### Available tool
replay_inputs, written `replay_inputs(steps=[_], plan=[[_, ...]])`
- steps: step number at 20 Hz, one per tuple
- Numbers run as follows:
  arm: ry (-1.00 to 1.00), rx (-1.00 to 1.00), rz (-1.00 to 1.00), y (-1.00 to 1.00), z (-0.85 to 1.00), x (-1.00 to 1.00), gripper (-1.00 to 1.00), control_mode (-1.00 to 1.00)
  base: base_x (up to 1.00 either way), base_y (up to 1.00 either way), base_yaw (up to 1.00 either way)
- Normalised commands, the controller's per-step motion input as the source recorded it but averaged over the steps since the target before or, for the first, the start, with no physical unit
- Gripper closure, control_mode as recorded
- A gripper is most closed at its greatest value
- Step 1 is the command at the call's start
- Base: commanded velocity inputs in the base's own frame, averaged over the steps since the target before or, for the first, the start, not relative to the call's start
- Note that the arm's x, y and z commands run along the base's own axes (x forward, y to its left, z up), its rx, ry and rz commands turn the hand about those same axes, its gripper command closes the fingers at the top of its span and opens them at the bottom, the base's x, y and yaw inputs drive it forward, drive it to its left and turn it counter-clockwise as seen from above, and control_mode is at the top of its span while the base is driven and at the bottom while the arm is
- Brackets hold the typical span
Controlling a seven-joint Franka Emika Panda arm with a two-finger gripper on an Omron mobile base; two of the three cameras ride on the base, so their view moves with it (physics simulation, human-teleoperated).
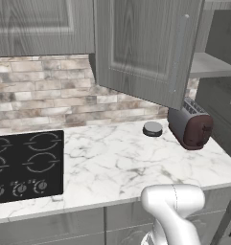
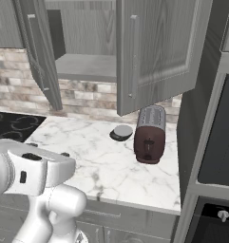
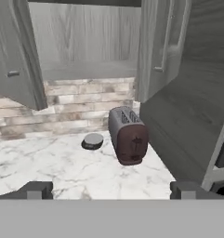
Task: Close all open cabinet doors.
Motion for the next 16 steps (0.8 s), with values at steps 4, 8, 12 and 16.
replay_inputs(steps=[4,8,12,16], plan=[[-0.50,-0.22,-0.18,0.81,0.11,-0.05,-1.00,-1.00,0.00,0.00,0.00],[-0.49,-0.18,-0.23,0.86,0.19,0.00,-1.00,-1.00,0.00,0.00,0.00],[-0.37,-0.11,-0.23,0.81,0.05,0.02,-1.00,-1.00,0.00,0.00,0.00],[-0.18,-0.03,-0.17,0.45,0.00,0.34,-1.00,-1.00,0.00,0.00,0.00]])
